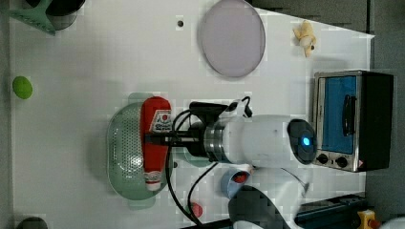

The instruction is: Pick Ketchup from the table and place it in strainer.

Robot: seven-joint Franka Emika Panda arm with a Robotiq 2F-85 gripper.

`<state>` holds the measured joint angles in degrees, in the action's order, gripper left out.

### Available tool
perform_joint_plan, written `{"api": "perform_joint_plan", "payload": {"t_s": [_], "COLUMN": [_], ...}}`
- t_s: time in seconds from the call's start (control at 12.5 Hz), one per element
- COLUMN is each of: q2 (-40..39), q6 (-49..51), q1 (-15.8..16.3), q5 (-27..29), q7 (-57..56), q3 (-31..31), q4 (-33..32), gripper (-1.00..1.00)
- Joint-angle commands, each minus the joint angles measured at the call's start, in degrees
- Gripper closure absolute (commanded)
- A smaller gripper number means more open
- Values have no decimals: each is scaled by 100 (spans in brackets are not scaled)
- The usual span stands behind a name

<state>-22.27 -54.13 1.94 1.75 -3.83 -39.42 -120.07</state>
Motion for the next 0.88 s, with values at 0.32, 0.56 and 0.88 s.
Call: {"api": "perform_joint_plan", "payload": {"t_s": [0.32, 0.56, 0.88], "q2": [-468, -248, 668], "q6": [-360, -446, 300], "q1": [190, 171, -190], "q5": [-210, -198, -197], "q7": [421, 546, 1108], "q3": [161, 160, 178], "q4": [38, 66, 90], "gripper": [-87, -100, -100]}}
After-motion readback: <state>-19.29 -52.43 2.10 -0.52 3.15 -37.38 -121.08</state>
